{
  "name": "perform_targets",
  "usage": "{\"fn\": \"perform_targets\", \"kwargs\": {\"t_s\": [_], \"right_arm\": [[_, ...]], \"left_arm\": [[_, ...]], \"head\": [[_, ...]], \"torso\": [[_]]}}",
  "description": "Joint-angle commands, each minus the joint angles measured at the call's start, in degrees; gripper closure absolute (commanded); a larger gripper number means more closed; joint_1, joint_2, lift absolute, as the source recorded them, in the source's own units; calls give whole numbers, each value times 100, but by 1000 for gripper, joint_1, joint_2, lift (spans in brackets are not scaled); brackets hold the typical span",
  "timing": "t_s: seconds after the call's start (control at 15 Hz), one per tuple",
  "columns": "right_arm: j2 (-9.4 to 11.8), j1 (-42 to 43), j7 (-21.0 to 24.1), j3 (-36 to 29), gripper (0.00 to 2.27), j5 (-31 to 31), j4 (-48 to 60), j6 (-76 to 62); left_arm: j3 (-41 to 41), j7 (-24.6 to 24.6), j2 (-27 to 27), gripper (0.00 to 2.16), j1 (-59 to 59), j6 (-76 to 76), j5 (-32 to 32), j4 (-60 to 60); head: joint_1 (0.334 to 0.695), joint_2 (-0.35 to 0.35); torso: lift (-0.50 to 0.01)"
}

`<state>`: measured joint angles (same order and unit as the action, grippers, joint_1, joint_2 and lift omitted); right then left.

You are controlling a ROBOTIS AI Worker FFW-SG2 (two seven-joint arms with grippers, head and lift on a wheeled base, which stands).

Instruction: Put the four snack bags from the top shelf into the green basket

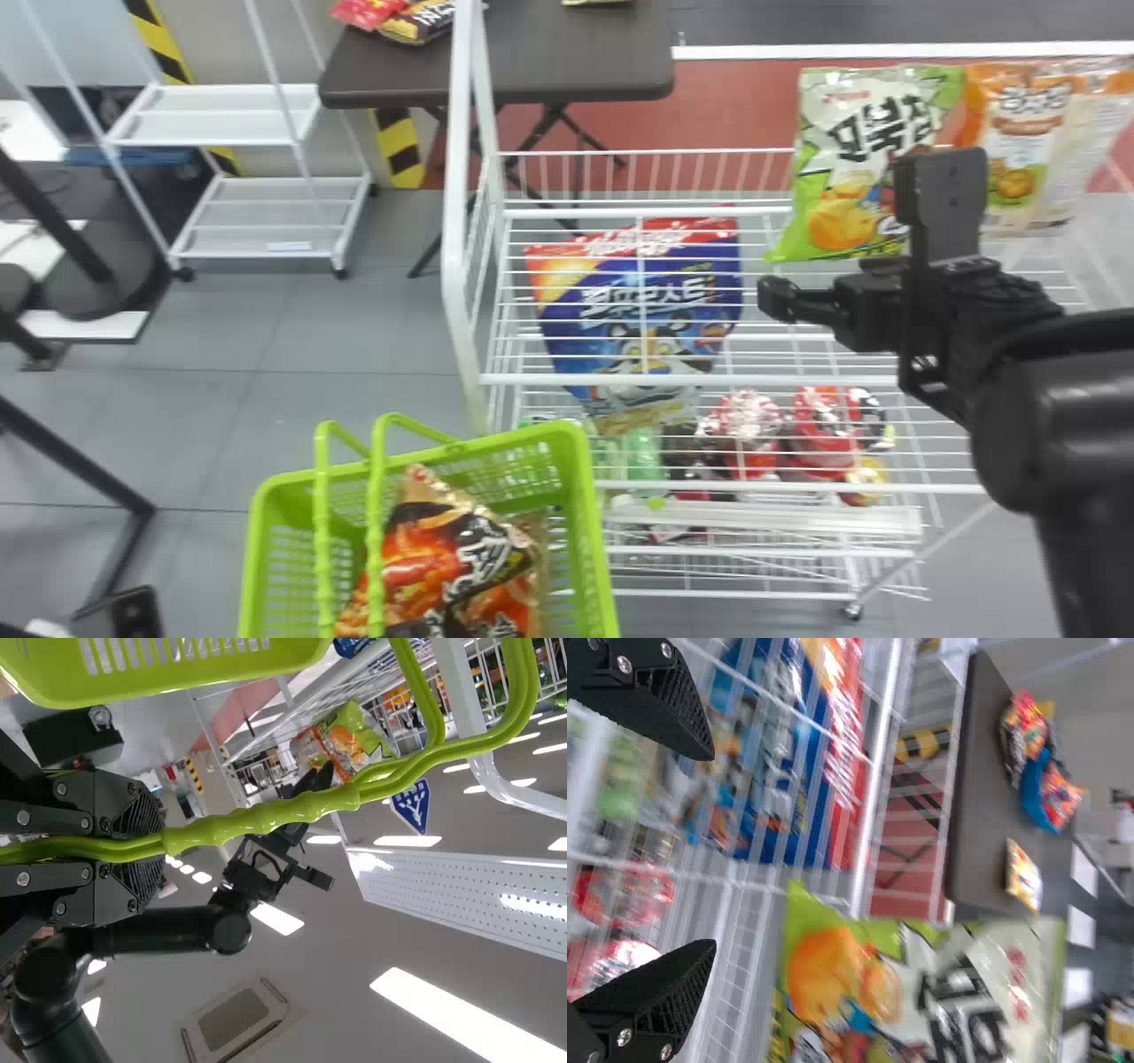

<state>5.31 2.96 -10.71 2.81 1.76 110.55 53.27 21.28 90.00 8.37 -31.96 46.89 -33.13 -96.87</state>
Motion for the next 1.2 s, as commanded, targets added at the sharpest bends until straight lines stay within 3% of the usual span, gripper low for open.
{"fn": "perform_targets", "kwargs": {"t_s": [0.0,0.27,0.4,0.47,0.53,0.67,1.13], "right_arm": [[-4,495,77,-220,60,35,-895,-726],[-4,1084,262,-325,90,131,-2099,-1464],[-4,1348,288,-316,353,237,-2573,-1464],[-4,1427,271,-334,583,272,-2714,-1446],[-4,1453,218,-351,1008,272,-2767,-1429],[-4,1418,262,-343,2192,254,-2775,-1429],[-4,944,139,-360,2250,219,-2169,-1728]], "left_arm": [[17,57,-2,2148,-12,0,-9,19],[52,57,-19,2148,-47,0,-18,19],[61,57,-10,2148,-74,0,-26,19],[69,57,-10,2148,-82,0,-26,19],[78,57,-19,2148,-91,0,-26,19],[87,57,-10,2148,-91,0,-26,10],[105,57,-10,2148,-135,0,-35,10]], "head": [[695,-16],[695,-71],[695,-83],[695,-94],[695,-97],[695,-99],[695,-95]], "torso": [[0],[0],[0],[0],[0],[0],[0]]}}
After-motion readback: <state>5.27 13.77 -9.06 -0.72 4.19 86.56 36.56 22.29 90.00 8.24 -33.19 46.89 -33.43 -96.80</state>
